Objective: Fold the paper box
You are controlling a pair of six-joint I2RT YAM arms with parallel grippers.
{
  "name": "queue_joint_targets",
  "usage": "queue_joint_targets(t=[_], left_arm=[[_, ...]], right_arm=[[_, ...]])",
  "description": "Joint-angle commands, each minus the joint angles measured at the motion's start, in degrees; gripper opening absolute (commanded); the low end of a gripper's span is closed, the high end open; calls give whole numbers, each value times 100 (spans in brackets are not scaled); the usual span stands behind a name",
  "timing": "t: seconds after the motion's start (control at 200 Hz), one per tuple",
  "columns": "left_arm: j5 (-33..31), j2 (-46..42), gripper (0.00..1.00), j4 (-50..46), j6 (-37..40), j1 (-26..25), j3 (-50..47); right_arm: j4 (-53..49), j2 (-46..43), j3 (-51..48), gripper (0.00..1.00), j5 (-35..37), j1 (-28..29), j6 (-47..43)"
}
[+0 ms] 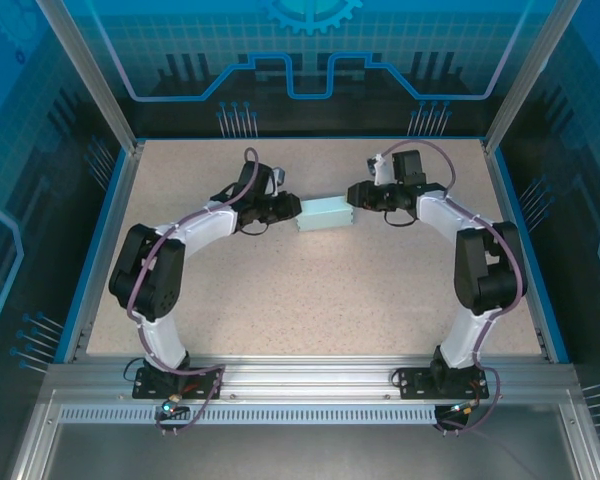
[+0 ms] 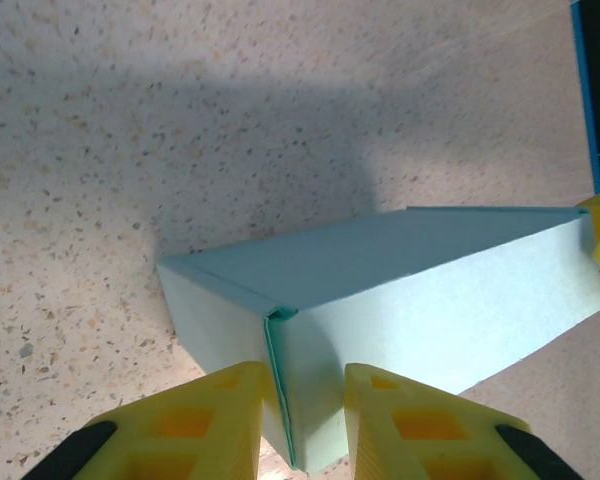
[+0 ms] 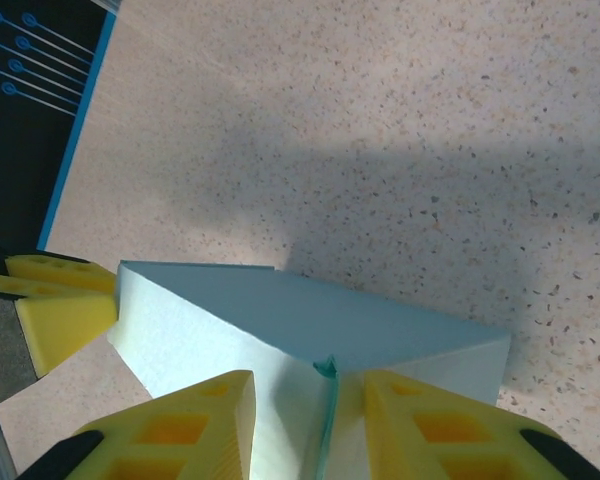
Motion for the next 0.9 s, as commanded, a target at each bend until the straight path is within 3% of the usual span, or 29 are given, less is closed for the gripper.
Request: queue_joint_targets(t=[0.0,0.575,0.895], left_arm=[[351,71,28,300,199,-142,-30],[303,-764,30,1045,-114,-476,-1775],[45,-498,34,954,27,-510,-1974]], right_arm=[[-121,60,-9,34,-343,246,-242],[303,-1150,-1767,36,292,589,0],[91,-970,-2013,37,718,625,191]])
